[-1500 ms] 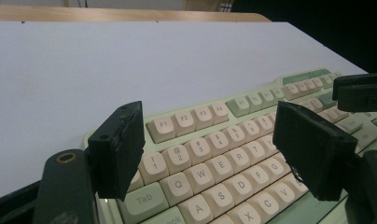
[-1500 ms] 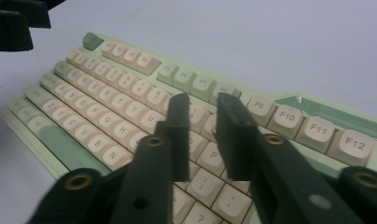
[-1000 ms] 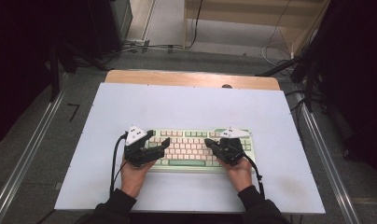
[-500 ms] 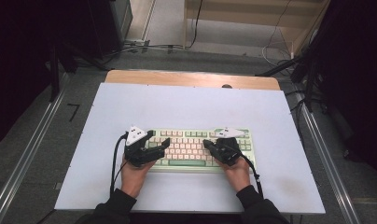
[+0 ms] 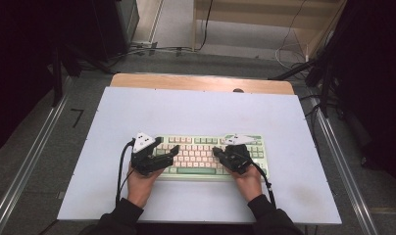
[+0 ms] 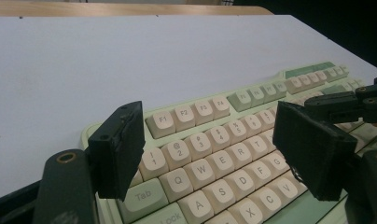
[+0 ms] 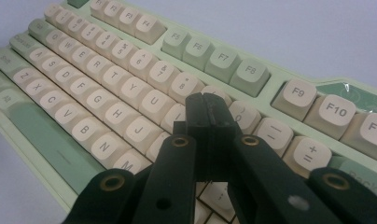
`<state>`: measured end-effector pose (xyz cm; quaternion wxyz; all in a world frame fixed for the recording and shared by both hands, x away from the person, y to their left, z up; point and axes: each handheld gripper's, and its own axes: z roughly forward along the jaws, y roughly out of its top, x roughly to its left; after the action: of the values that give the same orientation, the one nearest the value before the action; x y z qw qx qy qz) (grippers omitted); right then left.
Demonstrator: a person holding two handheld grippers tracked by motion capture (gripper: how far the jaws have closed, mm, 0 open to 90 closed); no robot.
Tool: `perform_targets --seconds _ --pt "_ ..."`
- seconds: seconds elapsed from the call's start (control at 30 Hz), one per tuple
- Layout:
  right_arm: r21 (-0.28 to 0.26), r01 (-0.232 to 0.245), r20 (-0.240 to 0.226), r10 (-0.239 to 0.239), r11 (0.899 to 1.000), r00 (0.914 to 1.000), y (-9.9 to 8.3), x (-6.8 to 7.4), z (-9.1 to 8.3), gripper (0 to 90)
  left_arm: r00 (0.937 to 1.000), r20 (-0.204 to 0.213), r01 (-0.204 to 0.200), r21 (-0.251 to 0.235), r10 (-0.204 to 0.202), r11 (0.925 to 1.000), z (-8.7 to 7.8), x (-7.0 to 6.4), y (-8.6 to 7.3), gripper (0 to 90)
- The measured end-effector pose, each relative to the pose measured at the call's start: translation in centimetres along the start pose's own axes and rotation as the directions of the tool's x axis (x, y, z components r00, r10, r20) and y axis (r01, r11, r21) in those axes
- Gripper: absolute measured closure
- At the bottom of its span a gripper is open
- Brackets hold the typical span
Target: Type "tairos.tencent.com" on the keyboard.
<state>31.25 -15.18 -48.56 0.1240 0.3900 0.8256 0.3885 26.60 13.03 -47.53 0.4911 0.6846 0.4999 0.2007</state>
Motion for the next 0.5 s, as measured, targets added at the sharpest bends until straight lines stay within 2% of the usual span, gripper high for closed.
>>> perform_targets --seconds 0.27,0.37,0.43,0.5 --pt "0.002 0.002 0.006 -0.002 1.0 1.0 0.02 0.03 0.05 87.6 1.0 0.0 -0.001 0.0 0.001 1.0 0.0 -0.01 0.0 25.8" --pt "0.029 -0.004 0.005 0.003 1.0 1.0 0.03 -0.12 0.2 87.6 1.0 0.001 0.002 -0.002 -0.002 1.0 -0.01 -0.01 0.01 25.8" --pt "0.025 -0.009 0.004 0.008 1.0 1.0 0.06 -0.12 0.12 87.6 1.0 0.001 0.001 0.002 -0.001 1.0 0.03 -0.01 -0.01 25.7" --pt "-0.002 -0.021 -0.013 0.021 1.0 0.9997 0.17 -0.1 -0.21 87.6 1.0 0.001 -0.001 0.001 0.001 1.0 0.02 -0.04 -0.02 25.8"
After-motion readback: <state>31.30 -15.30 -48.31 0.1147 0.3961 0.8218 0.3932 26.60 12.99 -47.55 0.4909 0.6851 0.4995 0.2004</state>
